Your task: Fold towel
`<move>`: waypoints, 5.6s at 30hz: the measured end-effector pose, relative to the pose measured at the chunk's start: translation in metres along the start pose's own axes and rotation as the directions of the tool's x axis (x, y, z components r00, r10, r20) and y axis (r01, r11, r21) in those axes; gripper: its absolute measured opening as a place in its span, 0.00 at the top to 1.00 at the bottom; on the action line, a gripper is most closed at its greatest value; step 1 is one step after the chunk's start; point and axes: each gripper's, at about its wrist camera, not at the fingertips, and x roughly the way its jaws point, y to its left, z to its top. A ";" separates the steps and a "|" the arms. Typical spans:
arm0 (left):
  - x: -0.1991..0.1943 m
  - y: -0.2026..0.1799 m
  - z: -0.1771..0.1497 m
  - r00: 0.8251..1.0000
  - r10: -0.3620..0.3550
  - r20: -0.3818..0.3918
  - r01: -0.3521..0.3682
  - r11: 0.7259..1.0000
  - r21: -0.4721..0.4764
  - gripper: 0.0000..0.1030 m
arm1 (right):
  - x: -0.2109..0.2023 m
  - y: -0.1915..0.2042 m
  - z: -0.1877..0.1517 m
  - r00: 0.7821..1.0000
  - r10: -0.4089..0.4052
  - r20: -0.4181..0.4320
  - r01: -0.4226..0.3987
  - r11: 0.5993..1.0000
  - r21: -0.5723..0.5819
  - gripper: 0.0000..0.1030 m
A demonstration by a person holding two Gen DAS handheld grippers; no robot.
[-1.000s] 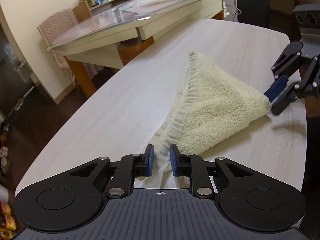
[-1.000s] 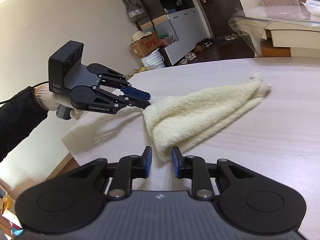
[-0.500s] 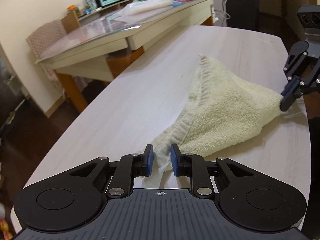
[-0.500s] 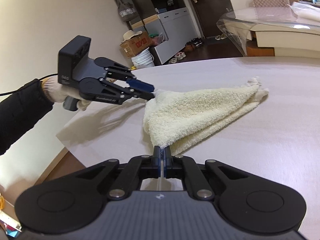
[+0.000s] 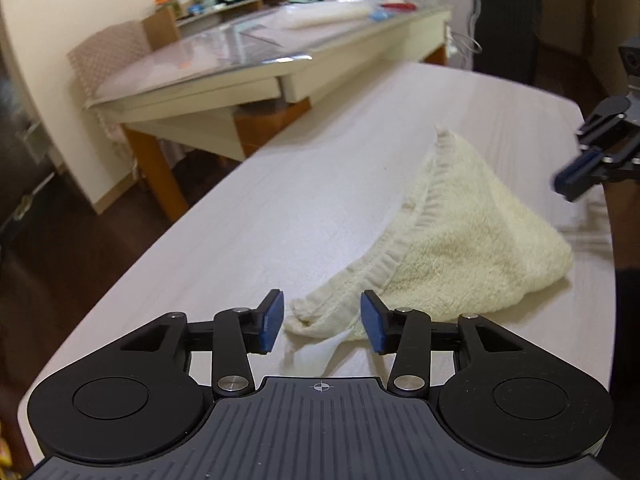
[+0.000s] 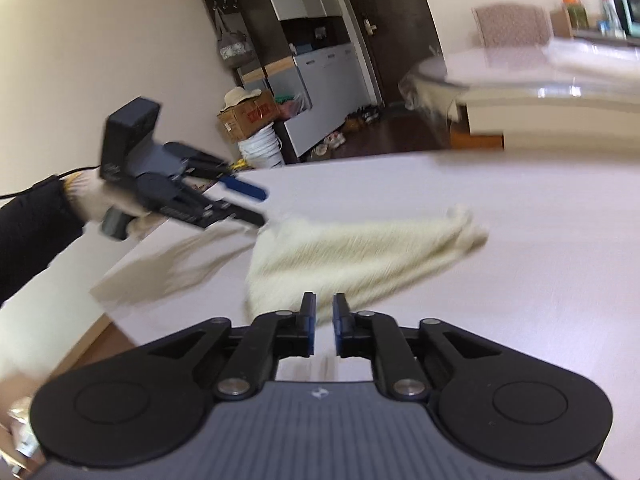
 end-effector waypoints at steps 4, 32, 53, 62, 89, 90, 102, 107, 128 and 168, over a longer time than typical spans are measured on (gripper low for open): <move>-0.006 -0.009 -0.001 1.000 -0.016 0.008 0.016 1.000 0.027 0.59 | 0.016 -0.007 0.021 1.000 -0.024 -0.008 0.023 0.995 -0.093 0.83; -0.002 -0.065 0.016 0.980 -0.159 0.120 0.165 0.986 -0.037 0.73 | 0.049 -0.023 0.026 0.987 -0.126 -0.094 0.092 0.949 -0.302 0.80; 0.004 -0.111 0.004 0.990 -0.002 0.139 0.036 0.970 -0.242 0.62 | 0.018 -0.042 0.026 0.987 -0.161 -0.026 0.148 0.947 -0.284 0.68; 0.012 -0.096 -0.013 0.989 0.137 0.064 -0.107 0.933 -0.345 0.57 | -0.025 -0.032 0.012 0.984 -0.177 0.024 0.178 0.962 -0.208 0.64; -0.044 -0.162 -0.018 0.892 0.446 -0.065 -0.403 0.724 -0.559 0.00 | -0.064 0.021 -0.013 0.976 -0.209 0.067 0.216 0.969 -0.122 0.19; -0.044 -0.164 -0.018 0.889 0.452 -0.068 -0.410 0.723 -0.557 0.00 | -0.065 0.022 -0.013 0.975 -0.212 0.071 0.219 0.968 -0.120 0.15; -0.047 -0.170 -0.016 0.866 0.491 -0.090 -0.454 0.701 -0.549 0.00 | -0.073 0.027 -0.011 0.963 -0.257 0.080 0.265 0.958 -0.106 0.11; -0.045 -0.170 -0.016 0.868 0.490 -0.087 -0.453 0.706 -0.544 0.00 | -0.071 0.025 -0.011 0.958 -0.275 0.075 0.282 0.954 -0.100 0.10; -0.039 -0.168 -0.016 0.865 0.497 -0.065 -0.460 0.733 -0.501 0.00 | -0.062 0.016 -0.005 0.959 -0.268 0.090 0.278 0.953 -0.124 0.05; -0.017 -0.082 -0.020 0.889 0.458 -0.007 -0.398 0.765 -0.506 0.00 | 0.019 -0.049 0.057 0.967 -0.251 0.051 0.253 0.967 -0.041 0.92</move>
